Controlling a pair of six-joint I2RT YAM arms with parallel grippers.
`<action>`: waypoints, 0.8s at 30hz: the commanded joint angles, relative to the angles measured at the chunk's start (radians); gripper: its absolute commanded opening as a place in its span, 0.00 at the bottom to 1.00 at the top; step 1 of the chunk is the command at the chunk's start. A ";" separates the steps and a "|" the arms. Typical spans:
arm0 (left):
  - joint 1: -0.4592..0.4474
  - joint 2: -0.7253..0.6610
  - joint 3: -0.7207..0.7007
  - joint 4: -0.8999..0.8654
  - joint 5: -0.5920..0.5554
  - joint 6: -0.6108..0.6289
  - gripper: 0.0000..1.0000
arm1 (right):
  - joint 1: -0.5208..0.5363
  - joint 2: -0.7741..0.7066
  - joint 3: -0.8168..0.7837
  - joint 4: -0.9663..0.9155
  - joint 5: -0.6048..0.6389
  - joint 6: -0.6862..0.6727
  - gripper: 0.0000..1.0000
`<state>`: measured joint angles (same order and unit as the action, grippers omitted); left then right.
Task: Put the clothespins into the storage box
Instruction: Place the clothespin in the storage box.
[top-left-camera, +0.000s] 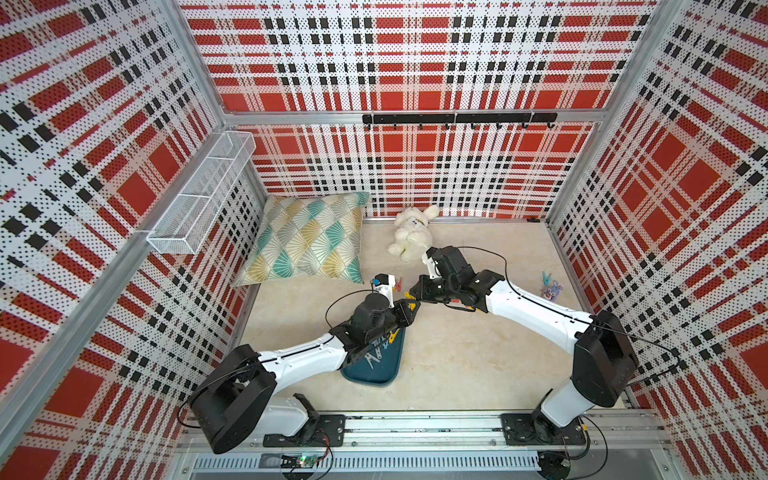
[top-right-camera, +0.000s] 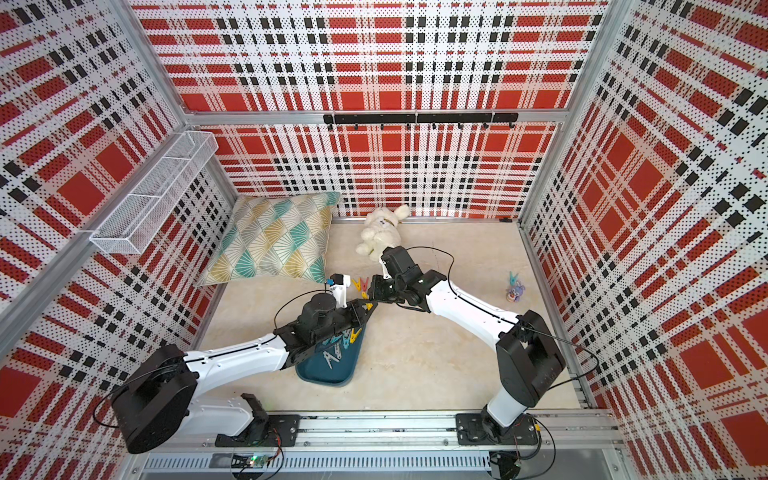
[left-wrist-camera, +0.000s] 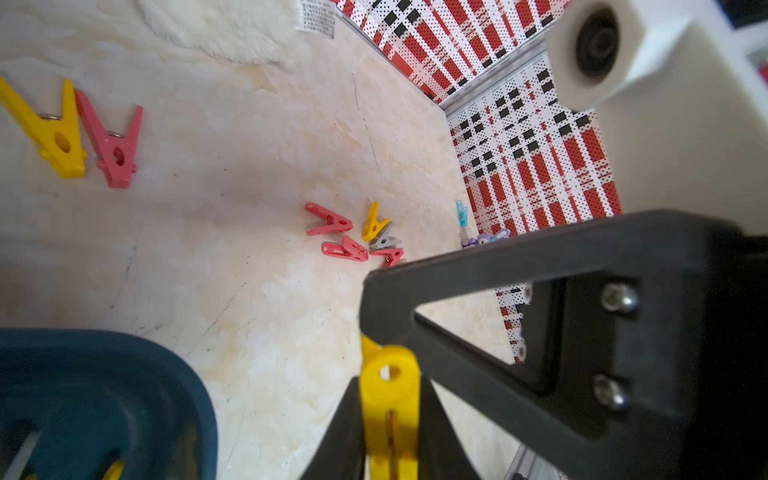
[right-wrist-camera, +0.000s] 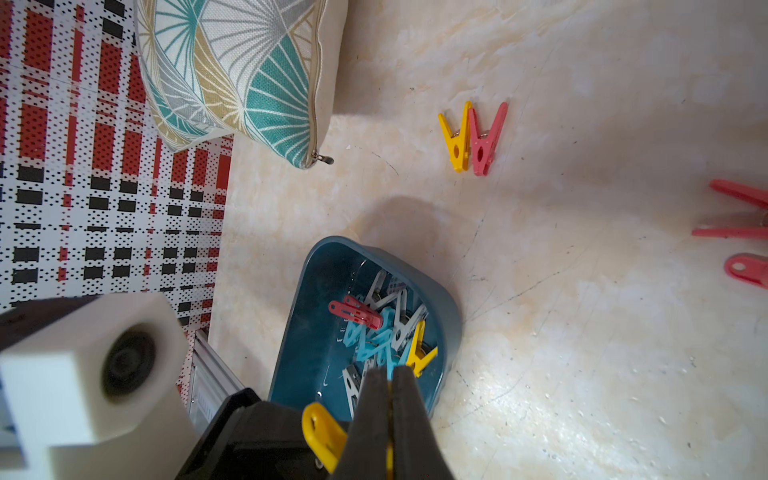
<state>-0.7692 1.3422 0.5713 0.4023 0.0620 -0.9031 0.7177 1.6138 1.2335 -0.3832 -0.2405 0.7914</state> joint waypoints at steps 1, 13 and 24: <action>-0.005 0.000 0.009 0.030 0.005 0.016 0.14 | 0.009 -0.008 0.019 0.011 0.017 0.002 0.13; -0.005 -0.031 -0.024 0.007 0.015 0.016 0.04 | -0.008 -0.037 0.055 -0.082 0.192 -0.064 0.43; 0.007 -0.129 -0.040 -0.271 -0.118 0.079 0.04 | -0.159 -0.077 -0.001 -0.147 0.248 -0.164 0.43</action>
<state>-0.7689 1.2472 0.5423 0.2440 0.0021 -0.8646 0.5831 1.5528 1.2583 -0.4835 -0.0315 0.6758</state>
